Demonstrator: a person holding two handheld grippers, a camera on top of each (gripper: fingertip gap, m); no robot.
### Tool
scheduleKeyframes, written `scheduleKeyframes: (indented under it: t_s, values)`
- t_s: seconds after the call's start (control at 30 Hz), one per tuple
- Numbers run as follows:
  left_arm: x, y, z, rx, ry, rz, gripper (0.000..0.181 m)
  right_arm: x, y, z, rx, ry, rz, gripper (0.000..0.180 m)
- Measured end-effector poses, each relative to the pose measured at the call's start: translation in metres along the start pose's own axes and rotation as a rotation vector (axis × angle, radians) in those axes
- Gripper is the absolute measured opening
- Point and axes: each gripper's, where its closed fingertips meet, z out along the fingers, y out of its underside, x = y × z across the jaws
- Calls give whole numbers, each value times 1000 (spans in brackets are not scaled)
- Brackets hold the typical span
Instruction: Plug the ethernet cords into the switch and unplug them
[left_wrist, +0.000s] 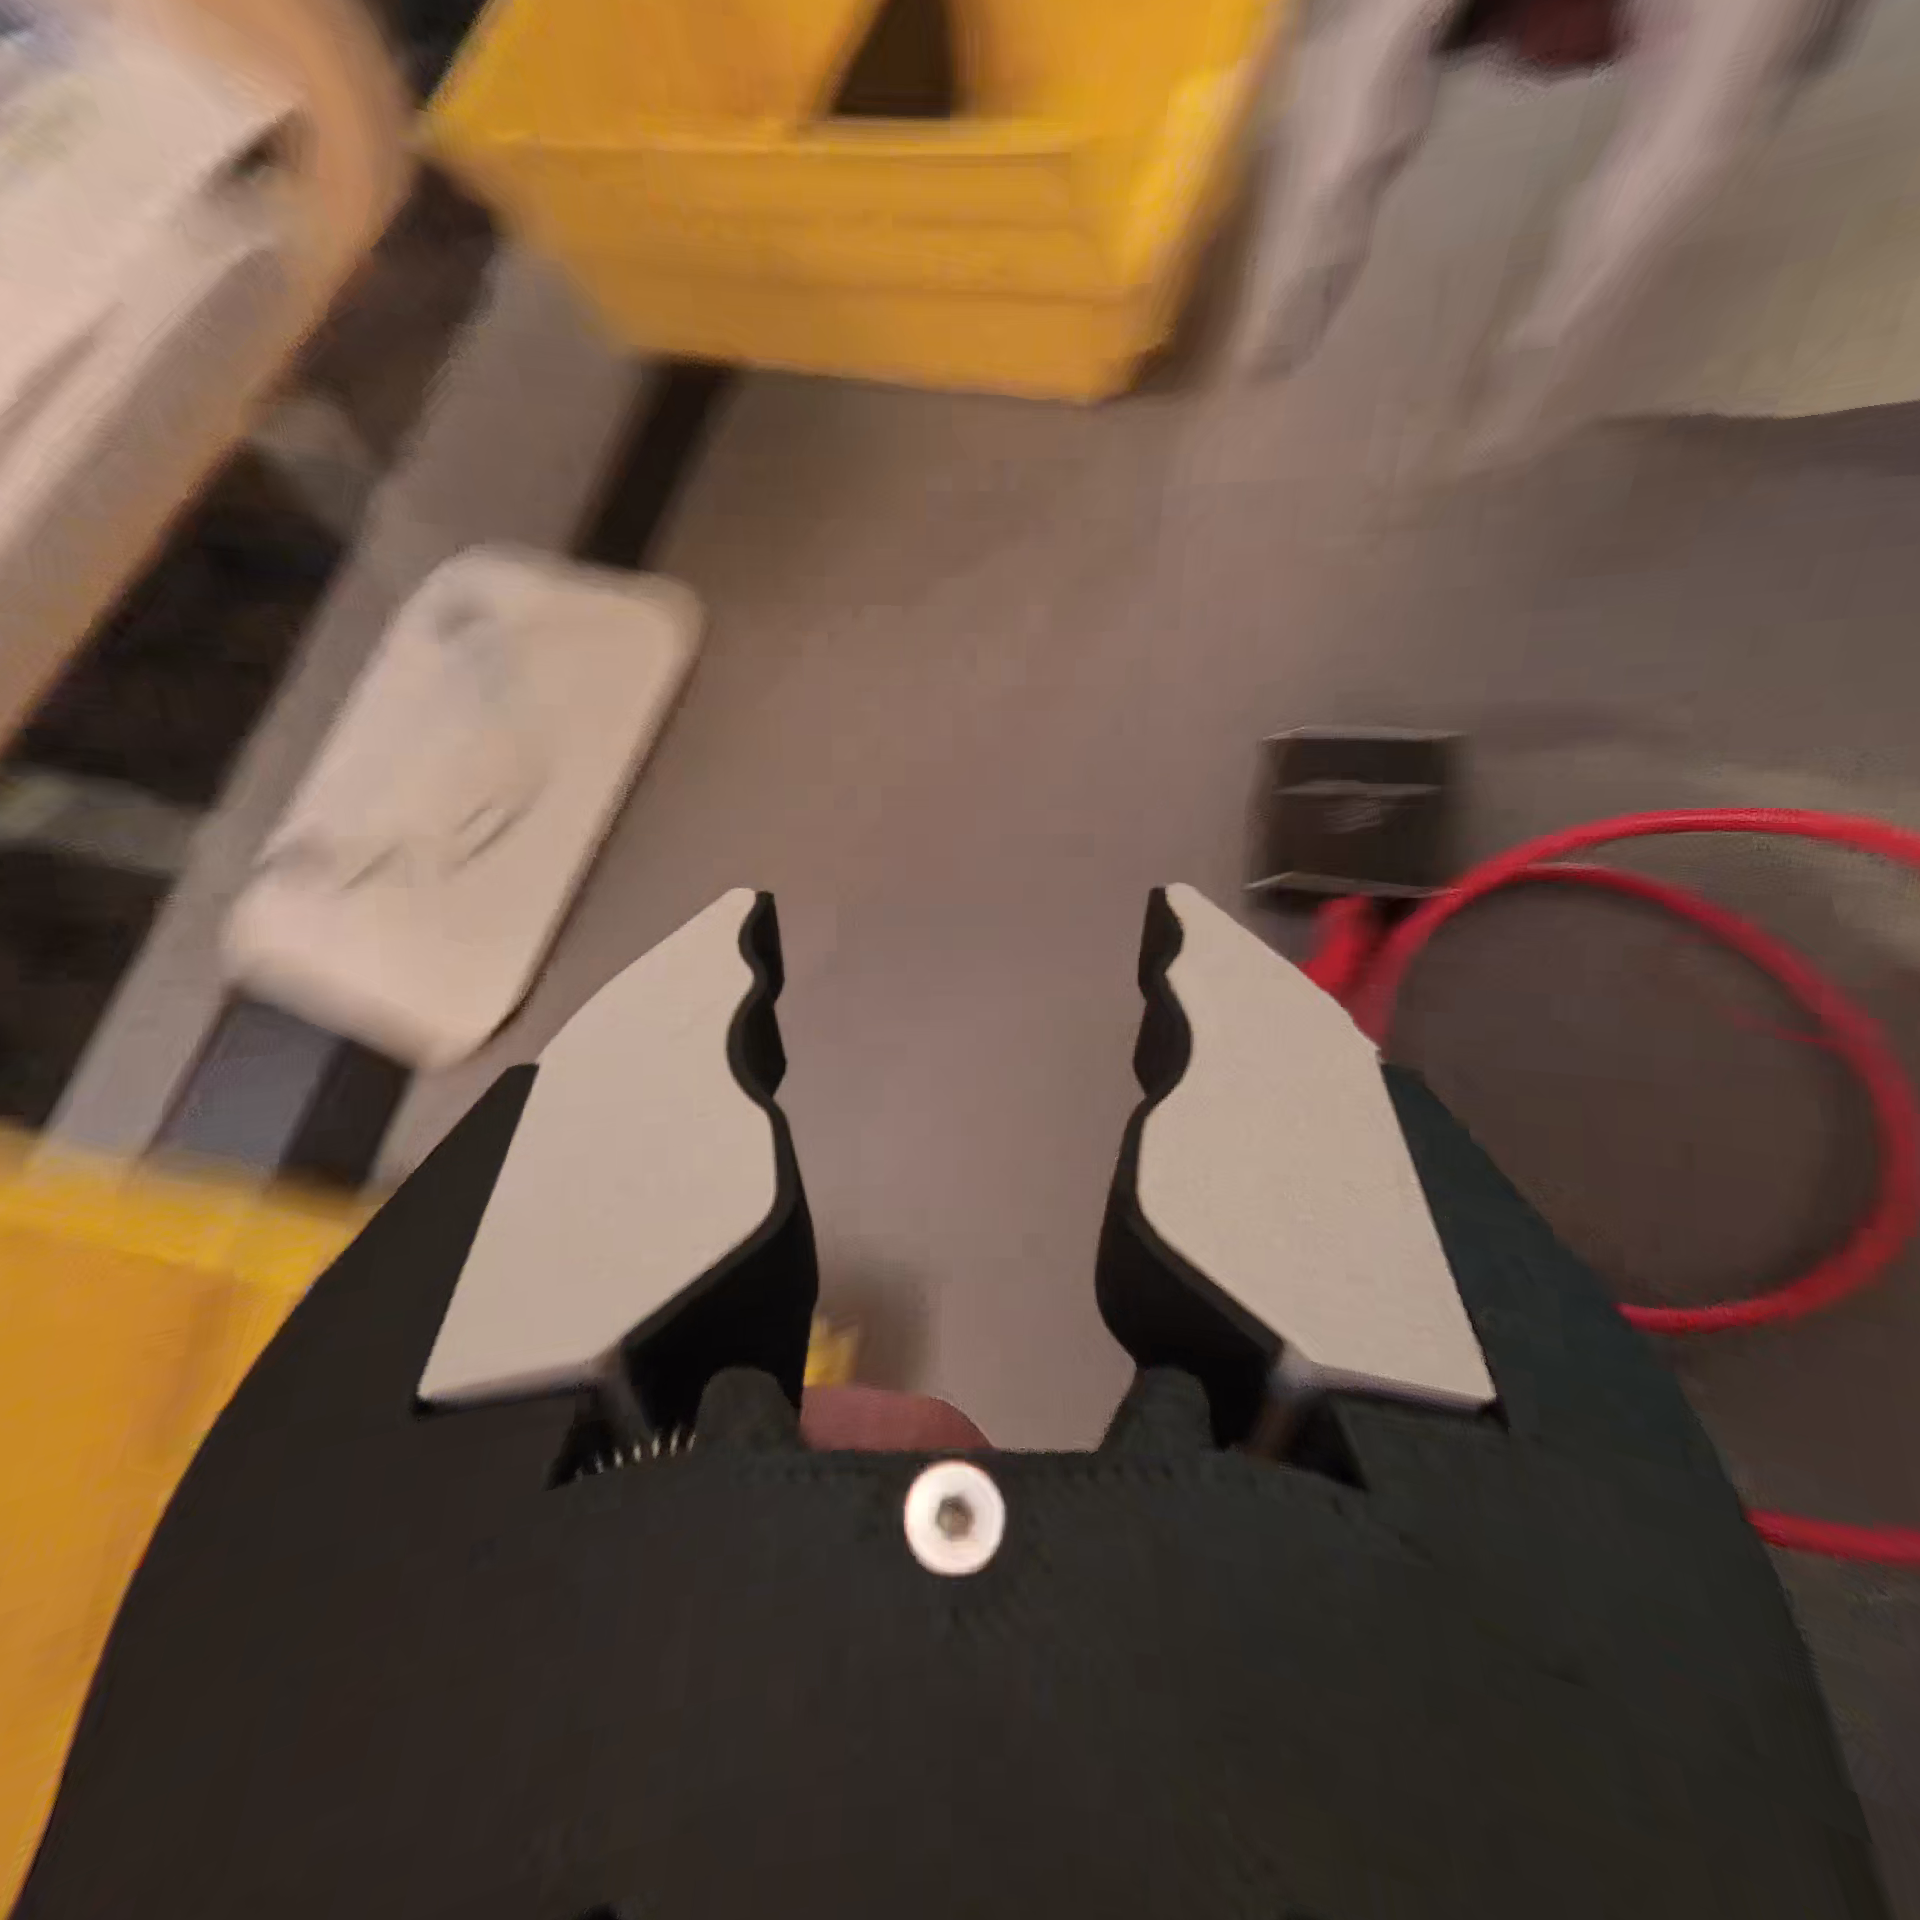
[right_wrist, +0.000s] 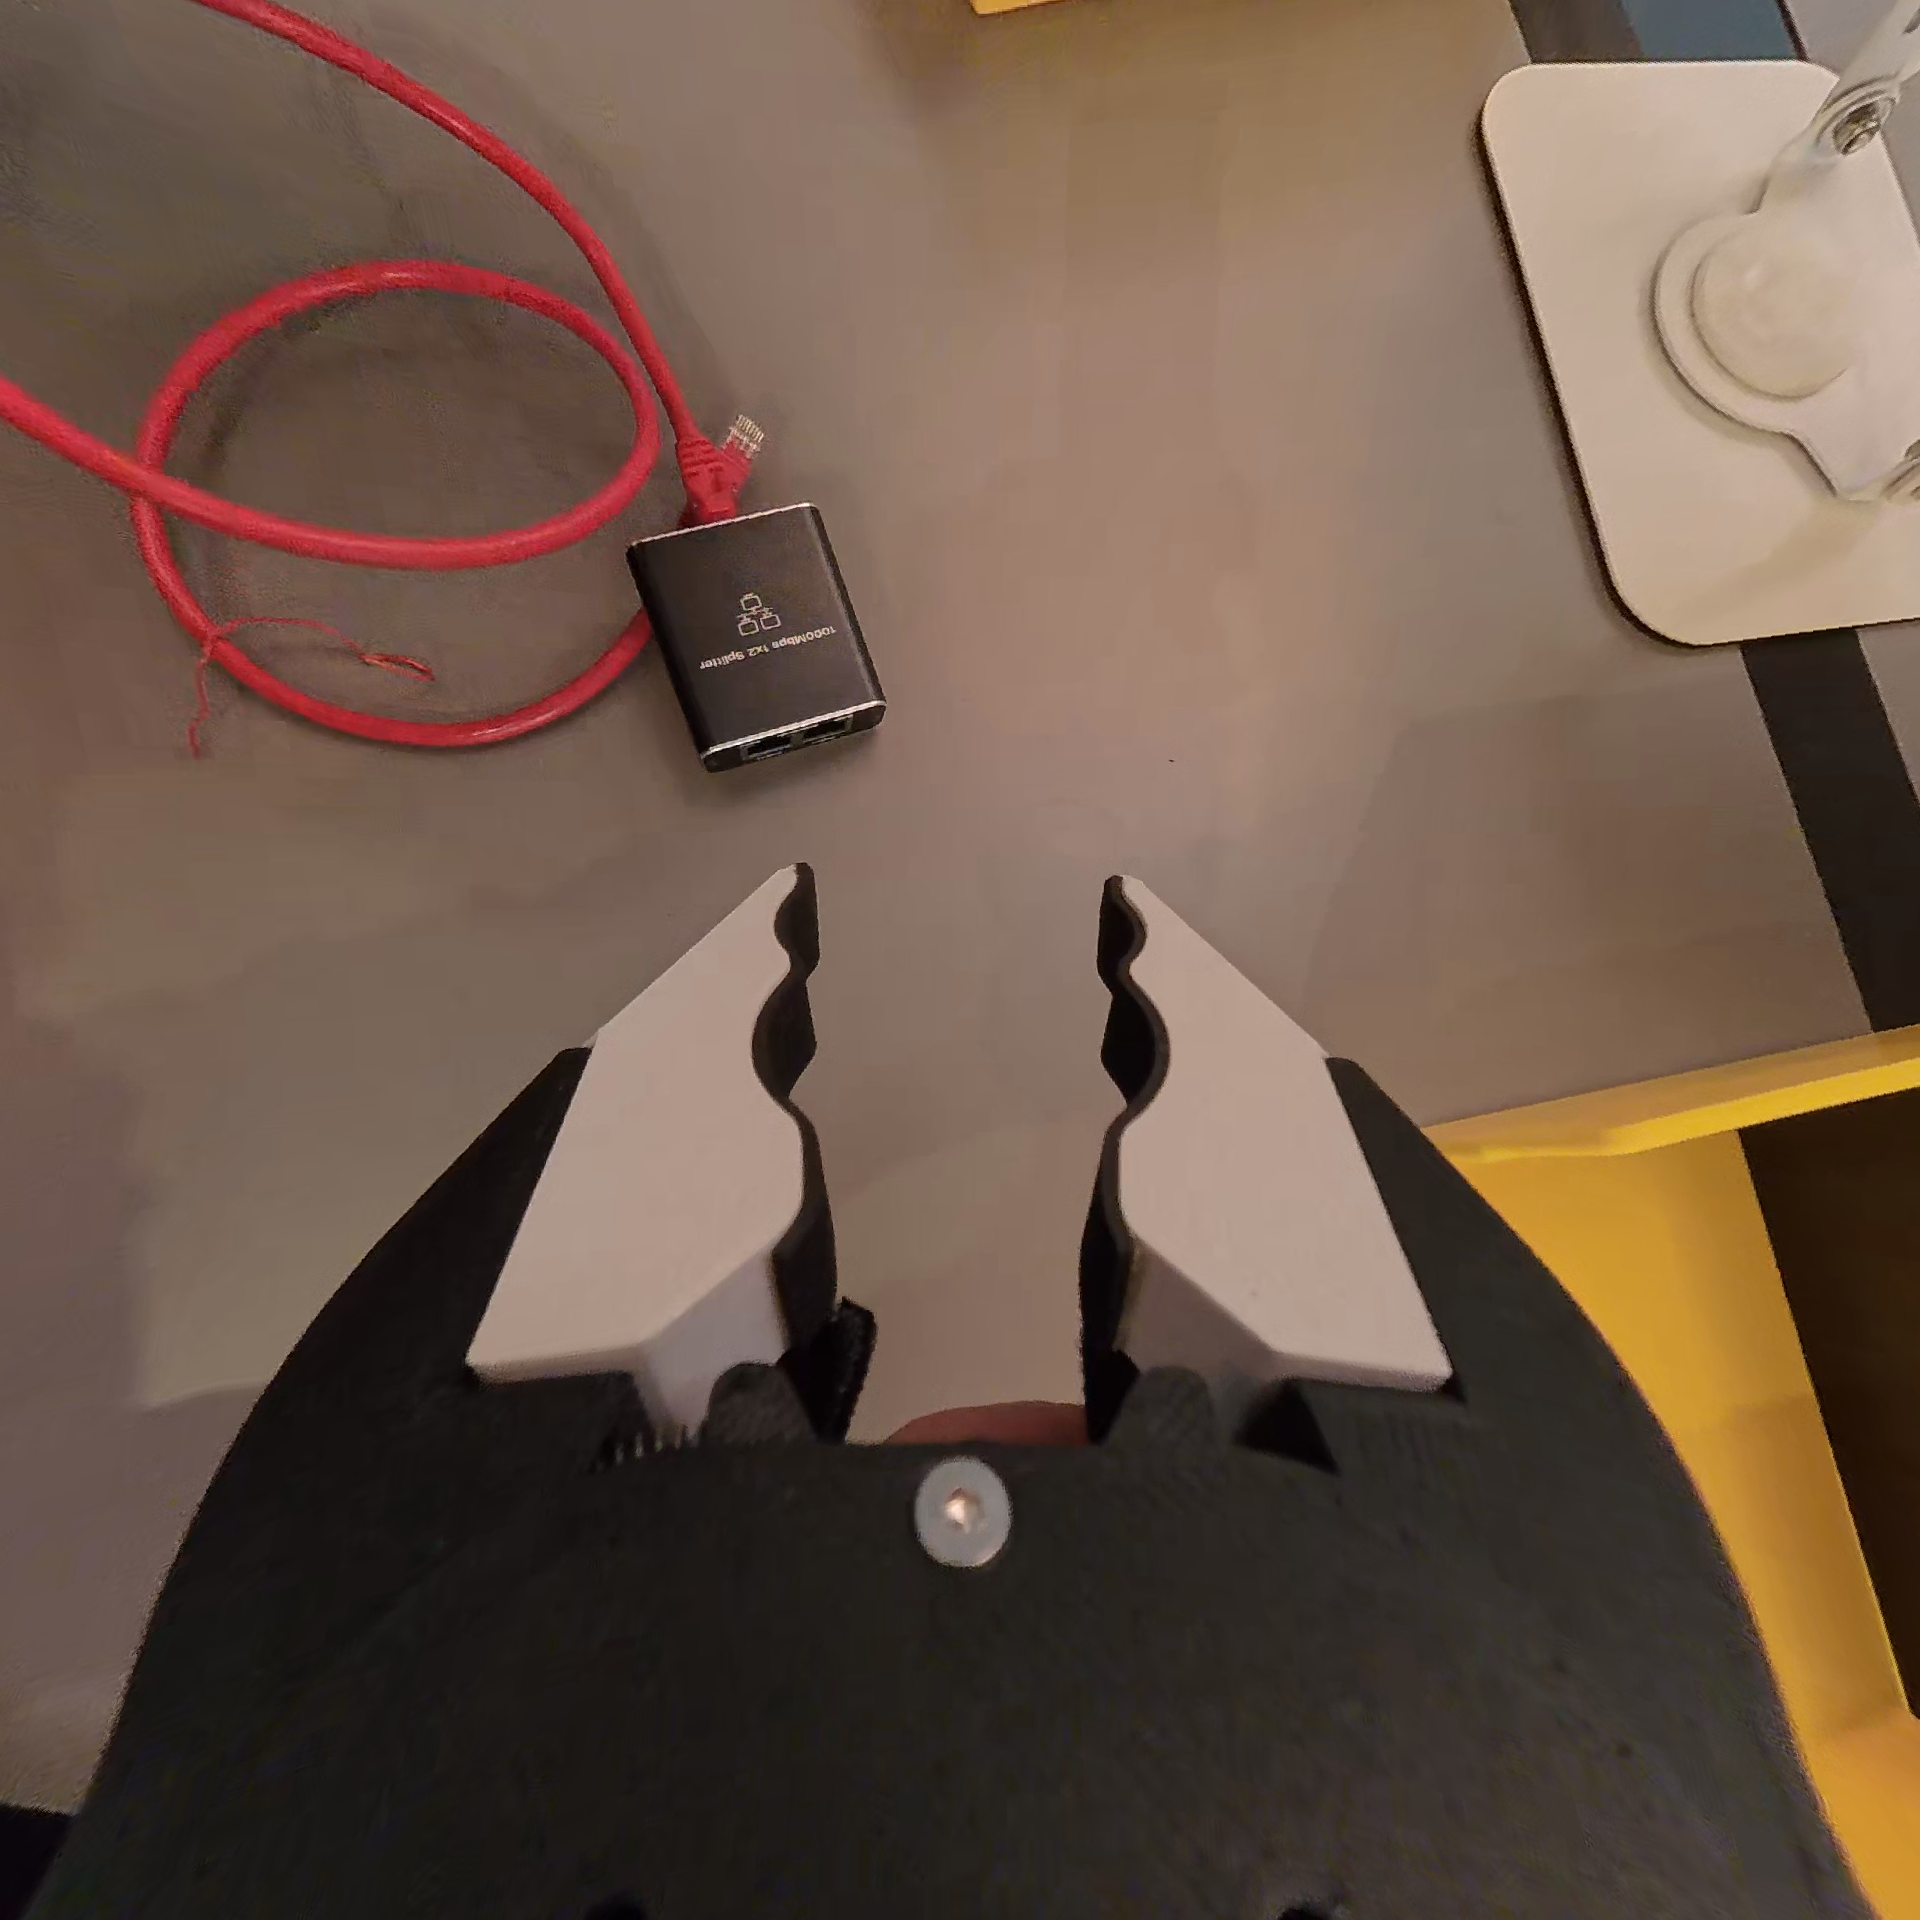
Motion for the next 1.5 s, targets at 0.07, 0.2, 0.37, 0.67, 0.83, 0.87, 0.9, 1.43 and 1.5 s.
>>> scheduleKeyframes:
  t_s: [0.07, 0.2, 0.37, 0.67, 0.83, 0.87, 0.9, 1.43, 1.5]
  values:
    - [-62, 39, -35, -106, -271, -149, 65, 1, -1, 0, 1, 6, -3, 53]
    - [-97, 107, -64, -221, -314, -431, 61, 1, -2, 3, -6, 9, -10, 53]
    - [-113, 179, -45, -511, -380, -442, 56, -3, -7, 8, -19, -1, -30, 53]
    - [-122, 204, -15, -576, -358, -453, 10, 2, 0, 6, -21, 8, -12, 52]
    - [-128, 189, -31, -476, -409, -449, 8, 7, 4, 3, -17, 18, 0, 52]
    - [-130, 184, -36, -444, -424, -440, 8, 7, 4, 3, -15, 20, 0, 52]
    - [-133, 180, -43, -417, -450, -440, 7, 8, 3, 2, -13, 21, 0, 52]
    - [-109, -14, -169, 365, -431, -264, 5, -5, -54, -4, 187, 12, -57, 52]
    - [-94, -42, -175, 448, -380, -251, 5, -10, -80, -7, 292, 8, -67, 53]
